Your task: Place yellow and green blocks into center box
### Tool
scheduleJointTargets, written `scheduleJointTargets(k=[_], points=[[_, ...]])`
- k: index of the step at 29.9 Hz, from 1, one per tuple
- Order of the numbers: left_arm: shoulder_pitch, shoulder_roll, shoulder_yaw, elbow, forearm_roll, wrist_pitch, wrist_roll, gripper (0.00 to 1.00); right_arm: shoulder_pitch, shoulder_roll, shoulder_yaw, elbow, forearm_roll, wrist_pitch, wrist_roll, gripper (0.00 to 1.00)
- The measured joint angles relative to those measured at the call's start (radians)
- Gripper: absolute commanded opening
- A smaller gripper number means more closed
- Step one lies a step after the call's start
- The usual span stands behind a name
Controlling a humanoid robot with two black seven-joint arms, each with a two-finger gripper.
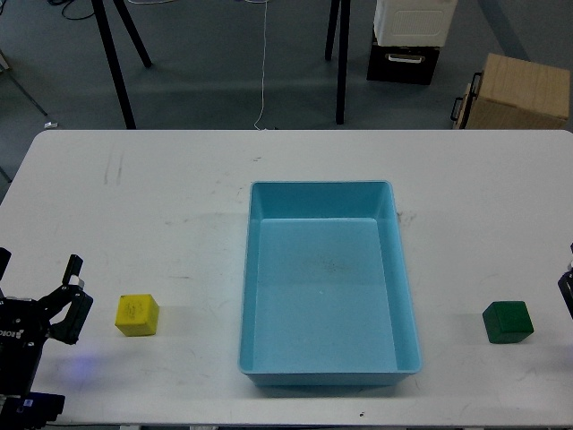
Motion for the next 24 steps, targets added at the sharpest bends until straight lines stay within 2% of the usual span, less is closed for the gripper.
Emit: scheduleJointTargets(k=[17,20,24], points=[[-0.006,0.000,0.000,-0.001,0.000,0.000,-0.002,1.00,0.032,0.027,0.026,-0.002,0.003,0.000,0.000,0.99],[-0.012,0.000,-0.001,-0.001,0.000,0.000,-0.002,1.00,0.047,-0.028,0.035,-0.006,0.002,0.000,-0.003,0.99],[-0.025,0.000,-0.001,-0.001,0.000,0.000,-0.002,1.00,0.072,-0.189,0.026,-0.017,0.000,-0.013,-0.011,0.99]])
